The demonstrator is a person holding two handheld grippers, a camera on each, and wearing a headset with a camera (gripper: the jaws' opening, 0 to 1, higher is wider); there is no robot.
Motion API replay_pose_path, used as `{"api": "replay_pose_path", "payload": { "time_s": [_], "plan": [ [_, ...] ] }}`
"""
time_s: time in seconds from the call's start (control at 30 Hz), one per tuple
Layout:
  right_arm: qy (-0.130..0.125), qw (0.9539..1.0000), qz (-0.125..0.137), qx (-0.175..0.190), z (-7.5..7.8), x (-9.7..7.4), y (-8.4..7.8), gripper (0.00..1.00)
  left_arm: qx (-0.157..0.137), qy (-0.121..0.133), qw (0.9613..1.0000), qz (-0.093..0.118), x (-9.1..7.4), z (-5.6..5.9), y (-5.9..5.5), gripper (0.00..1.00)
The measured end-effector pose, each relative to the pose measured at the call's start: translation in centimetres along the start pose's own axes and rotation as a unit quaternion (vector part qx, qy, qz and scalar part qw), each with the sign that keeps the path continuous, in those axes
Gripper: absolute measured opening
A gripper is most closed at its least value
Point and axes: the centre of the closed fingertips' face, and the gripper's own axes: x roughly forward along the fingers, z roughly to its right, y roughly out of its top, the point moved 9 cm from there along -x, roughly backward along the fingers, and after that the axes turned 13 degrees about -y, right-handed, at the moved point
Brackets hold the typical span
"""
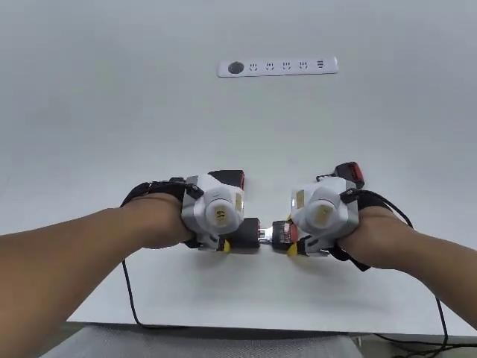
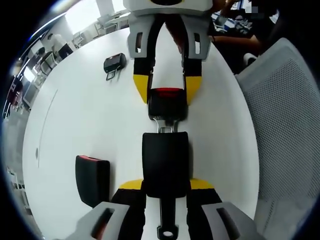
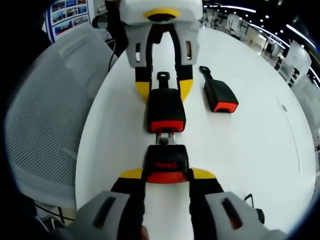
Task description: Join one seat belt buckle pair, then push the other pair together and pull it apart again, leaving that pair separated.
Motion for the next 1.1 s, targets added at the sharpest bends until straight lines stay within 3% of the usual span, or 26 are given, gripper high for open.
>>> {"api": "replay_pose_path", "payload": {
  "time_s": [0.3, 0.43, 0.5, 0.83, 1.1],
  "plan": [
    [0.008, 0.9999, 0.013, -0.004, 0.2, 0.5, 0.6, 0.32, 0.013, -0.01, 0.9999, 0.0, 0.1, -0.2, 0.0, 0.3],
    [0.008, 0.9999, 0.004, 0.006, 0.1, 1.0, 1.3, 0.32, 0.014, -0.012, 0.9998, 0.0, 0.1, -0.3, 0.0, 0.3],
    [0.008, 0.9999, -0.008, 0.01, 0.0, 1.0, 1.0, 0.32, 0.015, -0.012, 0.9998, 0.002, 0.1, -0.3, -0.1, 0.3],
    [0.009, 0.9999, 0.002, 0.009, 0.2, 1.1, 0.8, 0.33, 0.021, -0.016, 0.9996, 0.005, 0.1, -0.4, -0.3, 0.31],
    [0.01, 0.9999, 0.003, 0.002, 0.3, 0.9, 0.8, 0.32, 0.014, -0.017, 0.9996, 0.019, 0.0, -0.6, -0.5, 0.3]
  ]
}}
